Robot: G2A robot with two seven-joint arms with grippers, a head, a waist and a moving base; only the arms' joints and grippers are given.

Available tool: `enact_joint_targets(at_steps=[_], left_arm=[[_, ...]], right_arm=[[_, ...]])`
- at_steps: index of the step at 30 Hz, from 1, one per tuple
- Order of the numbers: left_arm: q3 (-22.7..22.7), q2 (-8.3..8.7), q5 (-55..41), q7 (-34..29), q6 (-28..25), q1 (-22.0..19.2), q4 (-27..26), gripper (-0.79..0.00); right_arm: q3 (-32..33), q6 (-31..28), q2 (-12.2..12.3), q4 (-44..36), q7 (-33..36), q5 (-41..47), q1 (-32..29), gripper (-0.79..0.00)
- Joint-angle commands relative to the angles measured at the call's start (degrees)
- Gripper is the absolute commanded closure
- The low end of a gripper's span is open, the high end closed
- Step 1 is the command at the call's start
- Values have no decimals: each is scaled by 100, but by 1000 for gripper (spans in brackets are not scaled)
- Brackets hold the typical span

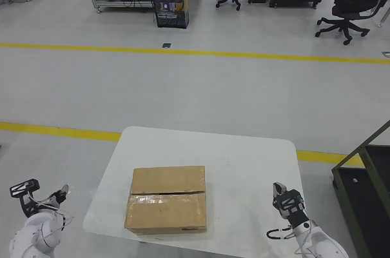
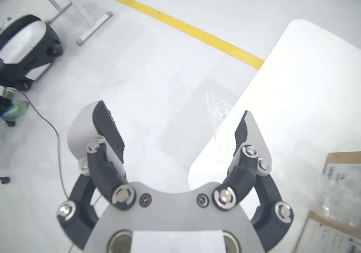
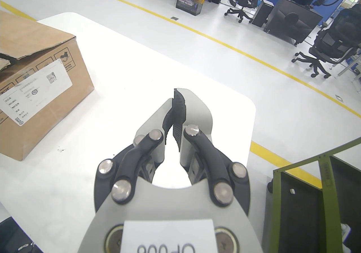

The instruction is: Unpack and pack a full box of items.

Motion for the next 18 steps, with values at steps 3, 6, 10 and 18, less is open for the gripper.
enact_joint_targets(at_steps=[3, 6, 10, 18], left_arm=[[-242, 22, -327, -222, 24, 11, -109, -785], [-267, 37, -244, -240, -16, 69, -204, -785], [74, 35, 252, -215, -311, 336, -523, -785], [1055, -34, 1146, 69, -567, 874, -1082, -179]], right_arm=[[-1, -1, 0, 0, 3, 1, -7, 0], [10, -6, 2, 4, -1, 5, -19, 0], [18, -18, 4, -9, 11, 12, -25, 0], [-35, -45, 3, -70, 38, -42, 19, 0]])
